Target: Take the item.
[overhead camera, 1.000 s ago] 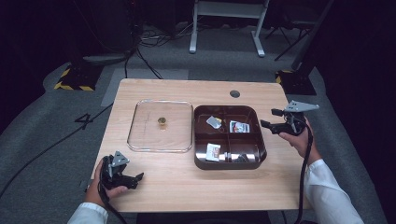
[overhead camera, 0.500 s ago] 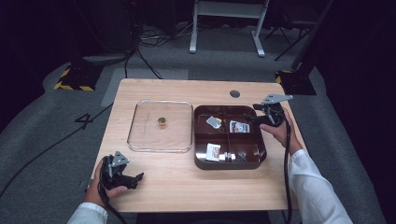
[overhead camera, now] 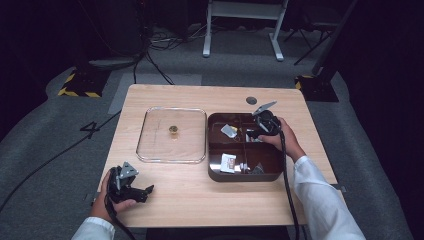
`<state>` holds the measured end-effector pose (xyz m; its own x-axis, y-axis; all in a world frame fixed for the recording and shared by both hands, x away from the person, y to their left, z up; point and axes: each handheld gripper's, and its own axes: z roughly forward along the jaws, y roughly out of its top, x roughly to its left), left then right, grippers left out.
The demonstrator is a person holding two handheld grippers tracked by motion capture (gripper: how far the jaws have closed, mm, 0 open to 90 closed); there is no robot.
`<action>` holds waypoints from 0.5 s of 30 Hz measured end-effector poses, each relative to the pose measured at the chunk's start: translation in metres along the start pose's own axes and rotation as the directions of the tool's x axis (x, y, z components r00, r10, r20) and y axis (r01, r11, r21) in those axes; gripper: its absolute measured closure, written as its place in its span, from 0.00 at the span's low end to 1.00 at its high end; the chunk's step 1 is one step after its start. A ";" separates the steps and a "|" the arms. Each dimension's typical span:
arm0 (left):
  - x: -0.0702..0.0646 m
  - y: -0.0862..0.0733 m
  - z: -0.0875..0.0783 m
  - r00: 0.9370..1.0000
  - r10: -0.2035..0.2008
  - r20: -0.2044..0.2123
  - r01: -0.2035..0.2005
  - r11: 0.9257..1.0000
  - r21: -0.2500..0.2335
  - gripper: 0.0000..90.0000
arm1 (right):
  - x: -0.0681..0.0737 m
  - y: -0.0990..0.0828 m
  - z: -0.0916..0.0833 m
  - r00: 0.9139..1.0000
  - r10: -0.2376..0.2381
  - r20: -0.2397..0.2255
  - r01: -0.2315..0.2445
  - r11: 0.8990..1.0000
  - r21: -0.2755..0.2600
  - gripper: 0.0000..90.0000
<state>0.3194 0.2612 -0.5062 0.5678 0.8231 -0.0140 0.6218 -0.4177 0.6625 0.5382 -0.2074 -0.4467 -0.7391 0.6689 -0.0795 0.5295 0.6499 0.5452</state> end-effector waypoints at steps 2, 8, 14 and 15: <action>0.000 0.000 0.000 1.000 0.000 0.000 0.000 1.000 0.002 0.00 | 0.001 0.002 0.002 1.000 0.005 -0.004 -0.005 1.000 0.016 0.49; 0.000 0.000 0.000 1.000 0.000 0.000 0.000 1.000 0.000 0.00 | 0.002 0.008 0.016 0.998 0.050 0.036 -0.053 0.995 0.083 0.49; 0.000 0.000 0.000 1.000 0.000 0.000 0.000 1.000 0.000 0.00 | 0.000 0.011 0.024 0.995 0.087 0.037 -0.092 0.984 0.153 0.45; 0.000 0.000 0.000 1.000 0.000 0.000 0.000 1.000 0.000 0.00 | 0.000 0.011 0.025 0.996 0.084 0.034 -0.088 0.982 0.167 0.43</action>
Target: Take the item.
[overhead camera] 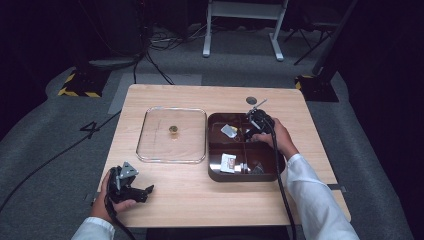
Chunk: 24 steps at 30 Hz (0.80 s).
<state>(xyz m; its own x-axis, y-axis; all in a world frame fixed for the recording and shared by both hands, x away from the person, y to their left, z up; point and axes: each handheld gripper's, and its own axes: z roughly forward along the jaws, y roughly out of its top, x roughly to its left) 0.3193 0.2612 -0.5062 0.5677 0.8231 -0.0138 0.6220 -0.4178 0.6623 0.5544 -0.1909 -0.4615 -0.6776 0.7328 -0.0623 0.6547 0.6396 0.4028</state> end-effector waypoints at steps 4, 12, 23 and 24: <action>0.000 0.000 0.000 1.000 0.000 0.000 0.000 1.000 0.000 0.00 | 0.000 0.001 0.002 1.000 0.010 -0.003 -0.010 1.000 0.015 0.41; 0.000 0.000 0.000 1.000 0.001 -0.001 -0.001 1.000 -0.001 0.00 | 0.003 0.001 0.004 0.999 0.005 -0.042 -0.004 1.000 0.014 0.37; 0.000 0.000 0.000 1.000 0.003 -0.002 -0.003 1.000 -0.001 0.00 | -0.001 0.000 0.002 0.998 0.053 -0.033 -0.052 0.999 0.010 0.59; 0.000 0.000 0.000 1.000 0.003 -0.002 -0.003 1.000 -0.001 0.00 | -0.001 0.000 0.002 0.998 0.053 -0.033 -0.052 0.999 0.010 0.59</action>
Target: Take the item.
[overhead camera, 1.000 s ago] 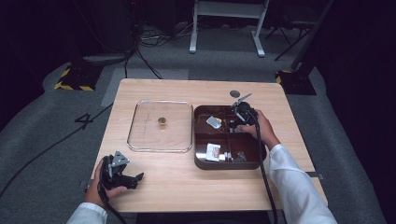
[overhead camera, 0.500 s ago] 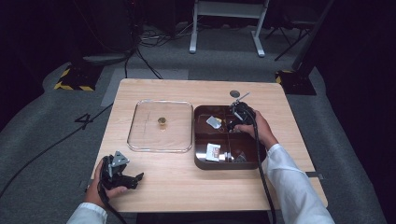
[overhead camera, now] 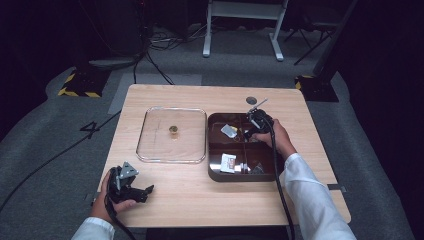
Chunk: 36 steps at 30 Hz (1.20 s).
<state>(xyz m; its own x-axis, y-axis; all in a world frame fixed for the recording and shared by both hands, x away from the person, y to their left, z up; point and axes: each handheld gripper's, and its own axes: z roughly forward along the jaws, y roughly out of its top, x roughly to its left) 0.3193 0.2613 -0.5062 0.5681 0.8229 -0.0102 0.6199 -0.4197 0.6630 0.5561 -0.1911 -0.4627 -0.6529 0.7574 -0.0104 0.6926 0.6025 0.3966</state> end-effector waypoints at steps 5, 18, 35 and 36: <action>0.000 0.000 0.000 1.000 0.000 0.000 0.000 1.000 0.000 0.00 | 0.002 0.000 -0.001 1.000 -0.016 -0.009 0.016 1.000 -0.014 0.77; 0.000 0.000 0.000 1.000 -0.002 0.001 0.002 1.000 0.000 0.00 | 0.005 -0.002 -0.005 0.998 -0.066 -0.010 0.066 0.997 -0.038 0.92; 0.000 0.000 0.000 1.000 -0.002 0.001 0.002 1.000 0.000 0.00 | 0.000 -0.008 -0.047 0.995 -0.103 -0.013 0.097 0.965 -0.242 0.93; 0.000 0.000 0.000 1.000 -0.001 0.001 0.001 1.000 0.001 0.00 | 0.000 -0.009 -0.049 0.994 -0.105 -0.013 0.098 0.963 -0.251 0.93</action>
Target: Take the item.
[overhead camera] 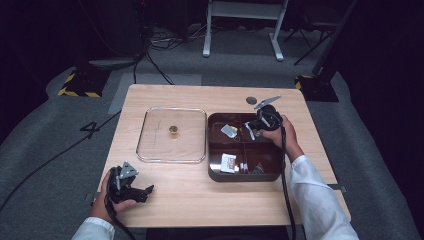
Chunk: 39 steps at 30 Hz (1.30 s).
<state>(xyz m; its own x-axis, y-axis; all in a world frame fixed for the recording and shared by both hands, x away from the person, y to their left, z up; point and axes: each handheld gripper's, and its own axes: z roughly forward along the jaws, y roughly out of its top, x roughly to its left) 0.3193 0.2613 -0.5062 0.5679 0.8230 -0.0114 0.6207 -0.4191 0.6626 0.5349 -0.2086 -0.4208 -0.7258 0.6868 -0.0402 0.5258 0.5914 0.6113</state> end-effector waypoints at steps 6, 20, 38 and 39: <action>0.000 0.000 0.000 1.000 0.000 0.000 0.000 1.000 0.000 0.00 | -0.002 -0.001 -0.016 1.000 -0.006 -0.003 0.006 0.999 -0.052 0.93; 0.000 0.000 0.000 1.000 0.000 0.000 0.000 1.000 0.000 0.00 | -0.003 -0.005 -0.048 0.999 -0.031 -0.009 0.030 0.992 -0.125 0.93; 0.000 0.000 0.000 1.000 0.000 0.000 0.000 1.000 0.000 0.00 | -0.006 -0.021 -0.081 0.999 -0.041 -0.017 0.037 0.985 -0.169 0.93; 0.000 0.000 0.000 1.000 0.000 0.000 0.000 1.000 0.000 0.00 | -0.006 -0.023 -0.082 0.999 -0.039 -0.019 0.035 0.984 -0.172 0.93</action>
<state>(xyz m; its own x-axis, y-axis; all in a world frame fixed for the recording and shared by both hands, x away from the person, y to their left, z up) 0.3193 0.2612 -0.5062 0.5676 0.8232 -0.0113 0.6207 -0.4189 0.6627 0.4908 -0.2612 -0.3695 -0.7541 0.6550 -0.0489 0.4158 0.5338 0.7363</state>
